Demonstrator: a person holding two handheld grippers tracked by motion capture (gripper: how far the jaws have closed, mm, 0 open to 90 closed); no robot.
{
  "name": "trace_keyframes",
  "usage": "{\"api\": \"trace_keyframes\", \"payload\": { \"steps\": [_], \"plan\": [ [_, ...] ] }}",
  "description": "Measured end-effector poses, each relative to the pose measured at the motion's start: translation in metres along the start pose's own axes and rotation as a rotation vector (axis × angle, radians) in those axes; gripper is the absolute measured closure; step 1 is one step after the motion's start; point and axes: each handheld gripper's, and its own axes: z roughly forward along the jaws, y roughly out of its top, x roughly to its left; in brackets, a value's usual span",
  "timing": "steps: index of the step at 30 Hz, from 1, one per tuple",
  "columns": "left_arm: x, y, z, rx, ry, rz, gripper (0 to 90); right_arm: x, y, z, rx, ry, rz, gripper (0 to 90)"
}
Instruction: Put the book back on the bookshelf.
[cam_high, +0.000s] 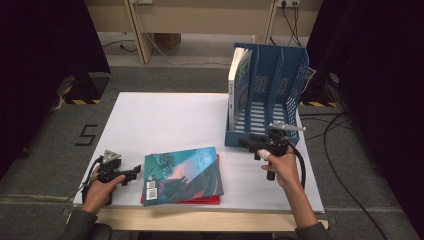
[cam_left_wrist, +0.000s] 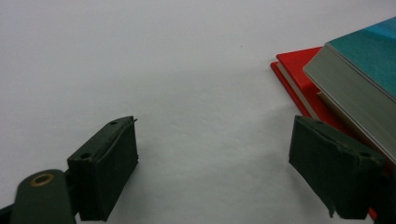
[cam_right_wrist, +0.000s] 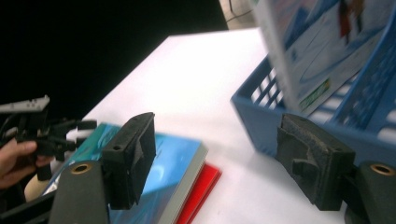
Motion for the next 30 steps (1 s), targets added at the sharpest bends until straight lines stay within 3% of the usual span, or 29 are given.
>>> {"api": "trace_keyframes", "payload": {
  "steps": [9,15,23,30],
  "plan": [
    [-0.009,-0.001,-0.011,-0.021,-0.019,0.026,14.6,0.005,-0.04,0.014,0.094,0.021,0.006,28.1],
    [-0.013,-0.002,-0.017,-0.024,-0.031,0.043,14.6,0.01,-0.057,0.015,0.137,0.022,-0.007,28.0],
    [-0.022,-0.004,-0.022,-0.022,-0.052,0.068,14.6,0.015,-0.072,0.016,0.161,0.047,0.003,28.0],
    [-0.026,-0.004,-0.025,-0.027,-0.047,0.087,22.7,0.022,-0.084,0.017,0.173,0.079,0.024,28.0]
  ]
}}
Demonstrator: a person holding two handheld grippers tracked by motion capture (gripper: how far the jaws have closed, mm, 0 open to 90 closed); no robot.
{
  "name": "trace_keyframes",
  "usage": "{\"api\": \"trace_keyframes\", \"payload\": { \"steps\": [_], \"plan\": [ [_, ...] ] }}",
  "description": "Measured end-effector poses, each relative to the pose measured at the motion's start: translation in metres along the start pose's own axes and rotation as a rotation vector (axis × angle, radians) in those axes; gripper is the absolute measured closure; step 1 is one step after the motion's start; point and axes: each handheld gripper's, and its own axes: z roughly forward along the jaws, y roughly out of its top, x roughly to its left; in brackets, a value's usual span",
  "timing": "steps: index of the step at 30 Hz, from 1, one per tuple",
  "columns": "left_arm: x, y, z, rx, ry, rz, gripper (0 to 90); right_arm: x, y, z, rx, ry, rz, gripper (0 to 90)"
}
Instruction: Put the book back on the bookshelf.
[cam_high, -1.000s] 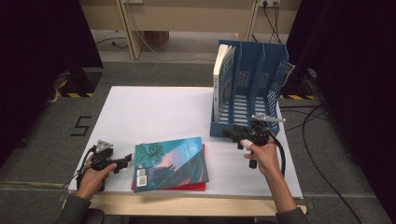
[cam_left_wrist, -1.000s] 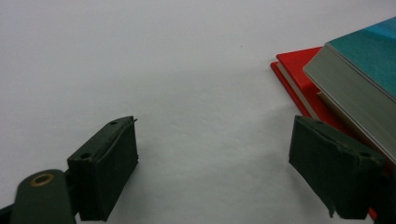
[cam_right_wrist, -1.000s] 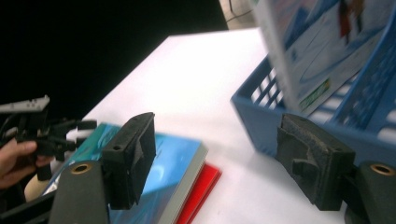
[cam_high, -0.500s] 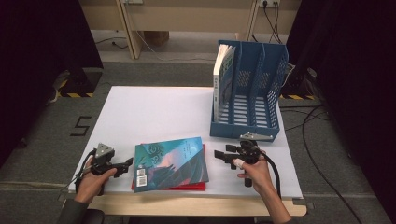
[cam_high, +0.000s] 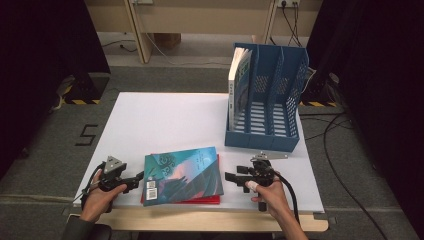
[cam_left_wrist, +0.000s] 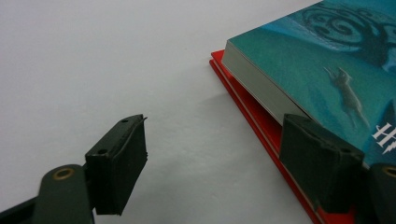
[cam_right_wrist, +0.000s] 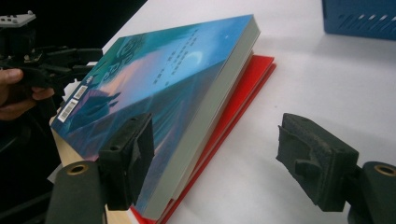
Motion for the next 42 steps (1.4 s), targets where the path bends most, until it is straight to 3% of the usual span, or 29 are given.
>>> {"api": "trace_keyframes", "payload": {
  "steps": [3,4,7,11,16,17,18,22,26,27,28,29,31,32,33,37,42],
  "plan": [
    [-0.002,0.0,-0.001,0.004,-0.005,0.0,26.3,0.002,-0.003,0.001,0.005,0.006,0.003,28.0],
    [-0.003,0.001,-0.002,0.009,-0.012,-0.003,32.5,0.005,-0.007,0.003,0.018,0.011,0.005,28.1],
    [-0.006,0.001,-0.003,0.012,-0.01,0.006,34.7,0.006,-0.01,0.005,0.025,0.02,0.006,28.1],
    [-0.011,0.003,-0.006,0.023,-0.018,0.017,48.8,0.008,-0.016,0.011,0.054,0.026,0.007,28.1],
    [-0.017,0.003,-0.008,0.029,-0.005,0.034,53.2,0.008,-0.02,0.015,0.069,0.027,0.015,28.1],
    [-0.017,0.004,-0.01,0.035,-0.031,0.018,55.0,0.007,-0.021,0.015,0.072,0.025,0.013,28.1],
    [-0.017,0.004,-0.01,0.035,-0.031,0.018,58.7,0.007,-0.021,0.015,0.081,0.025,0.016,28.0],
    [-0.018,0.003,-0.013,0.038,-0.046,0.018,59.2,0.006,-0.022,0.016,0.079,0.029,0.026,27.6],
    [-0.02,0.003,-0.015,0.051,-0.069,0.035,65.4,0.005,-0.023,0.017,0.079,0.04,0.039,27.6],
    [-0.022,0.002,-0.016,0.048,-0.057,0.05,65.7,0.005,-0.024,0.017,0.078,0.048,0.039,27.7],
    [-0.023,0.002,-0.016,0.046,-0.054,0.06,58.3,0.006,-0.025,0.019,0.086,0.064,0.055,27.6],
    [-0.025,0.002,-0.015,0.057,-0.105,0.048,54.4,0.006,-0.026,0.02,0.091,0.07,0.056,27.6],
    [-0.027,0.001,-0.014,0.061,-0.124,0.052,49.3,0.007,-0.027,0.021,0.095,0.076,0.057,27.6],
    [-0.031,0.002,-0.014,0.062,-0.115,0.083,40.3,0.008,-0.027,0.022,0.098,0.082,0.059,27.3],
    [-0.033,0.002,-0.014,0.056,-0.07,0.114,34.7,0.008,-0.028,0.022,0.098,0.085,0.059,27.2],
    [-0.031,0.002,-0.012,0.053,-0.058,0.106,25.6,0.007,-0.028,0.022,0.099,0.089,0.074,27.0],
    [-0.032,0.001,-0.012,0.038,-0.037,0.122,22.2,0.008,-0.03,0.022,0.103,0.093,0.068,27.0]
  ]
}}
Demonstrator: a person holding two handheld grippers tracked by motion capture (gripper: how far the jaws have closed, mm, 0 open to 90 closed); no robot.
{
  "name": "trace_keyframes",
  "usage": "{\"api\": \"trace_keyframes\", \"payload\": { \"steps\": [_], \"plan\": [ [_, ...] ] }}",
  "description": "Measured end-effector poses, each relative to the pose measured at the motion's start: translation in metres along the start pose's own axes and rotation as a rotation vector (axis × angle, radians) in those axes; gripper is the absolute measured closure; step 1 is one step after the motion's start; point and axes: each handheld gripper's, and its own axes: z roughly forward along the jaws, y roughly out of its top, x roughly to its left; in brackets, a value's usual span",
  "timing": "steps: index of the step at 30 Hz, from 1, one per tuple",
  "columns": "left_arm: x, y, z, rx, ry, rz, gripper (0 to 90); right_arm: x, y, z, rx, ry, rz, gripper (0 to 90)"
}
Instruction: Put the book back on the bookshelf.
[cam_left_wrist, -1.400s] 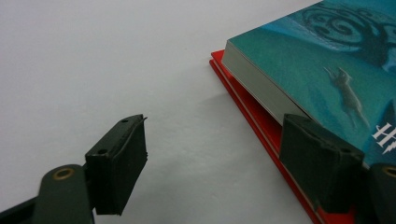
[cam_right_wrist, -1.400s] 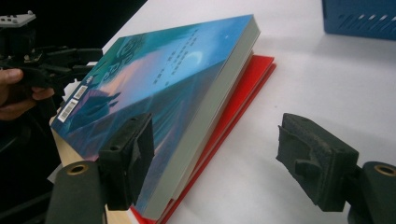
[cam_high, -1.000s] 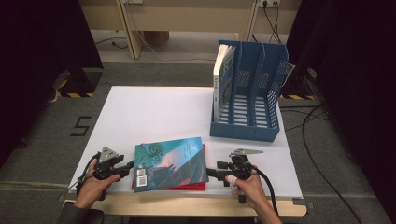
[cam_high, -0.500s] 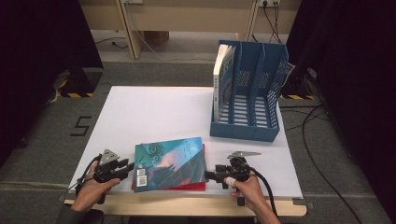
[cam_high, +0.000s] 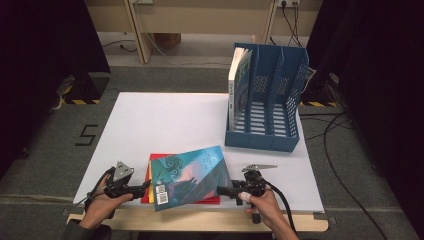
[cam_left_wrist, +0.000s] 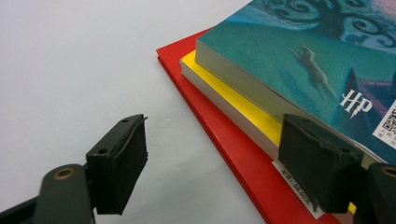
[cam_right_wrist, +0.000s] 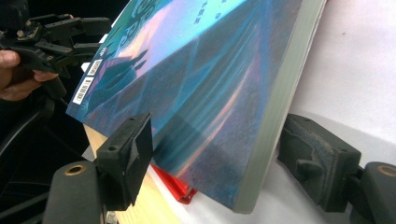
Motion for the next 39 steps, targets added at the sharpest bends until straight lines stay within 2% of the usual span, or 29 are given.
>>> {"api": "trace_keyframes", "payload": {
  "steps": [2,3,9,11,12,14,17,18,19,20,22,23,24,25,26,27,28,29,30,31,33,35,36,39],
  "plan": [
    [0.0,0.0,0.0,-0.01,0.011,0.004,18.0,0.002,-0.002,0.0,0.007,0.007,0.001,27.0],
    [-0.001,0.001,-0.001,-0.02,-0.003,-0.008,18.0,0.002,-0.002,0.0,0.007,0.007,0.001,27.0],
    [-0.003,0.001,-0.001,-0.022,0.002,0.004,20.3,0.003,-0.006,0.0,0.001,0.012,-0.008,27.6],
    [-0.003,0.0,-0.001,-0.018,-0.001,0.009,21.4,0.004,-0.007,0.001,0.0,0.018,0.0,28.2],
    [-0.004,0.0,-0.001,-0.018,-0.001,0.008,23.3,0.005,-0.009,0.002,-0.004,0.046,0.04,27.9],
    [-0.005,0.001,-0.002,-0.013,-0.002,0.013,26.7,0.006,-0.01,0.003,-0.016,0.03,0.036,32.7],
    [-0.007,0.001,-0.002,-0.012,-0.015,0.009,30.6,0.006,-0.011,0.004,-0.033,0.021,0.067,34.4],
    [-0.008,0.001,-0.002,-0.015,-0.024,0.004,33.4,0.007,-0.01,0.003,-0.043,0.015,0.083,35.7],
    [-0.012,0.003,-0.001,-0.017,-0.034,0.011,41.9,0.006,-0.008,0.001,-0.085,0.001,0.114,39.0],
    [-0.012,0.003,-0.001,-0.017,-0.034,0.011,44.0,0.006,-0.008,0.001,-0.085,0.001,0.114,39.0],
    [-0.015,0.005,0.001,-0.018,-0.031,0.023,44.1,0.005,-0.001,-0.008,-0.157,0.014,0.135,44.7],
    [-0.02,0.008,0.005,-0.019,-0.049,0.032,43.7,0.005,0.008,-0.017,-0.245,0.043,0.153,50.7],
    [-0.02,0.008,0.005,-0.019,-0.049,0.032,41.8,0.006,0.016,-0.022,-0.282,0.059,0.14,51.2],
    [-0.023,0.009,0.007,-0.021,-0.061,0.037,37.7,0.007,0.021,-0.023,-0.289,0.067,0.112,51.5],
    [-0.026,0.01,0.009,-0.019,-0.07,0.044,37.7,0.007,0.021,-0.023,-0.289,0.067,0.112,51.5],
    [-0.03,0.012,0.01,-0.018,-0.081,0.052,32.1,0.007,0.024,-0.022,-0.293,0.069,0.106,51.6],
    [-0.034,0.013,0.012,-0.019,-0.088,0.064,28.0,0.008,0.03,-0.015,-0.303,0.044,0.117,52.2],
    [-0.041,0.014,0.013,-0.017,-0.099,0.098,25.1,0.006,0.035,-0.011,-0.308,0.018,0.108,54.7],
    [-0.041,0.014,0.013,-0.017,-0.099,0.098,17.4,0.006,0.035,-0.011,-0.308,0.018,0.108,54.7],
    [-0.046,0.013,0.016,-0.014,-0.134,0.097,13.5,0.0,0.04,-0.006,-0.345,0.015,0.139,56.7],
    [-0.048,0.014,0.015,-0.014,-0.126,0.12,13.8,-0.003,0.045,0.0,-0.357,0.007,0.123,57.0],
    [-0.048,0.015,0.015,-0.009,-0.126,0.123,13.9,-0.005,0.048,0.004,-0.357,-0.008,0.114,57.1],
    [-0.047,0.014,0.016,-0.008,-0.133,0.109,13.8,-0.009,0.053,0.011,-0.364,-0.004,0.139,57.9],
    [-0.045,0.014,0.016,-0.004,-0.136,0.087,12.9,-0.012,0.054,0.015,-0.356,-0.019,0.154,58.8]
  ]
}}
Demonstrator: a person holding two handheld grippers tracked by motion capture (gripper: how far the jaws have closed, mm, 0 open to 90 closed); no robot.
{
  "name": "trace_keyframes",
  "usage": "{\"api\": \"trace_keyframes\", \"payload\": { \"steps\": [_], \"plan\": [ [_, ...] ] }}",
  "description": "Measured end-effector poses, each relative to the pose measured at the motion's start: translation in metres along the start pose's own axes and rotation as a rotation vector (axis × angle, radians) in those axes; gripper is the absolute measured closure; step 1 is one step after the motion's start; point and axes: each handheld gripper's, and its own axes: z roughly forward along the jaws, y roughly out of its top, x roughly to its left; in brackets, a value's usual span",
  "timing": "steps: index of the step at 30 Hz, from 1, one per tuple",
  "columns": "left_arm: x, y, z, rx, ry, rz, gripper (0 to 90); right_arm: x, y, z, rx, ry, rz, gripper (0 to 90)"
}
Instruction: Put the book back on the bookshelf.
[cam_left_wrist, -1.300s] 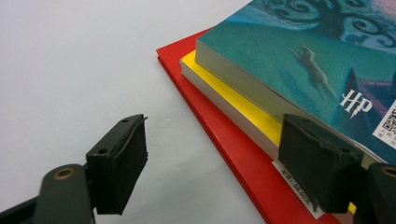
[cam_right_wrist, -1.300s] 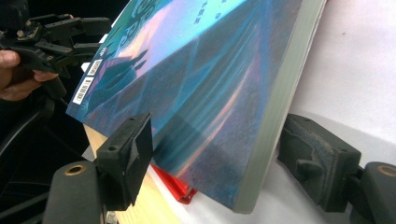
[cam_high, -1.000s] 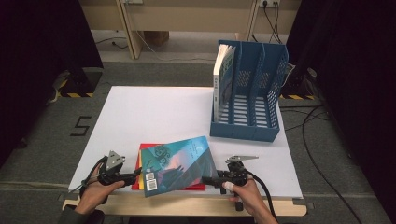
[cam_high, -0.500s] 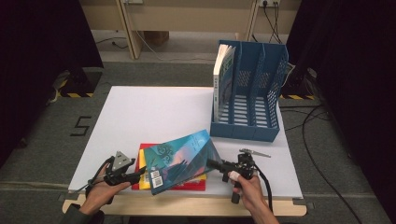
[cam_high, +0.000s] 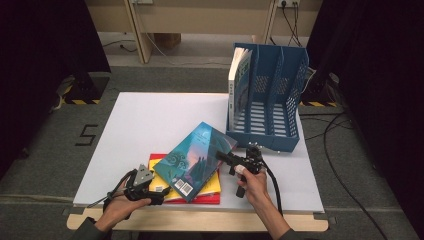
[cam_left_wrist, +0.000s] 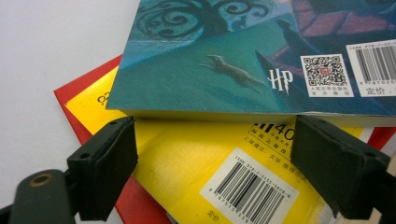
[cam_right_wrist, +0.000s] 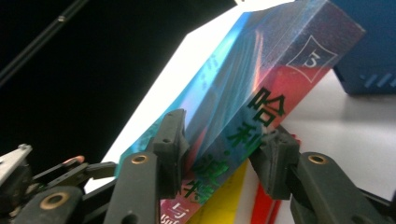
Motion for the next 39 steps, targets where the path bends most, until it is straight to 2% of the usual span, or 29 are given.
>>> {"api": "trace_keyframes", "payload": {
  "steps": [2,3,7,9,12,13,14,17,18,19,21,23,27,30,33,34,37,38,39],
  "plan": [
    [0.0,0.0,-0.001,-0.002,0.005,0.001,11.8,-0.002,-0.002,0.0,0.011,-0.011,0.015,59.5],
    [0.0,-0.001,-0.002,-0.002,0.014,0.017,11.9,-0.004,-0.006,-0.002,0.007,0.0,0.047,60.4],
    [0.002,-0.002,-0.006,-0.011,0.035,0.02,11.2,-0.001,-0.019,-0.01,-0.005,0.011,0.095,61.5],
    [0.008,-0.004,-0.009,-0.015,0.053,-0.011,11.5,-0.001,-0.028,-0.016,0.002,0.028,0.14,61.6],
    [0.012,-0.004,-0.011,-0.028,0.078,-0.025,14.4,-0.001,-0.037,-0.02,0.008,0.037,0.16,61.0],
    [0.015,-0.004,-0.013,-0.045,0.092,-0.05,14.4,-0.001,-0.04,-0.021,0.021,0.039,0.172,60.7],
    [0.021,0.0,-0.018,-0.108,0.129,-0.109,14.6,-0.005,-0.047,-0.023,0.021,0.043,0.192,59.9],
    [0.022,0.003,-0.017,-0.141,0.159,-0.119,14.5,-0.008,-0.047,-0.023,0.053,0.044,0.196,58.1],
    [0.021,0.005,-0.016,-0.137,0.156,-0.113,14.5,-0.008,-0.047,-0.023,0.053,0.044,0.196,56.9],
    [0.017,0.005,-0.007,-0.097,0.15,-0.07,14.6,-0.008,-0.048,-0.021,0.067,0.027,0.176,52.4],
    [0.016,0.005,-0.005,-0.103,0.161,-0.063,11.5,-0.012,-0.049,-0.02,0.085,0.02,0.186,49.9],
    [0.018,0.004,-0.004,-0.073,0.166,-0.056,11.5,-0.016,-0.049,-0.022,0.079,0.012,0.212,47.5],
    [0.018,0.0,-0.003,-0.057,0.17,-0.059,11.1,-0.023,-0.045,-0.026,0.045,-0.016,0.223,46.1],
    [0.018,0.0,-0.003,-0.056,0.17,-0.056,11.7,-0.035,-0.036,-0.032,-0.007,-0.032,0.258,45.7],
    [0.018,0.0,-0.003,-0.056,0.167,-0.059,11.7,-0.044,-0.029,-0.032,-0.03,0.017,0.312,46.3],
    [0.018,0.0,-0.003,-0.056,0.166,-0.059,11.7,-0.046,-0.027,-0.031,-0.032,0.035,0.312,48.6],
    [0.019,0.0,-0.002,-0.053,0.165,-0.059,11.7,-0.048,-0.028,-0.029,-0.02,0.014,0.276,58.0],
    [0.019,0.0,-0.002,-0.053,0.165,-0.059,11.6,-0.048,-0.028,-0.029,-0.02,0.014,0.276,58.0],
    [0.019,-0.001,-0.003,-0.053,0.163,-0.062,11.6,-0.045,-0.026,-0.03,-0.035,0.009,0.234,59.7]
  ]
}}
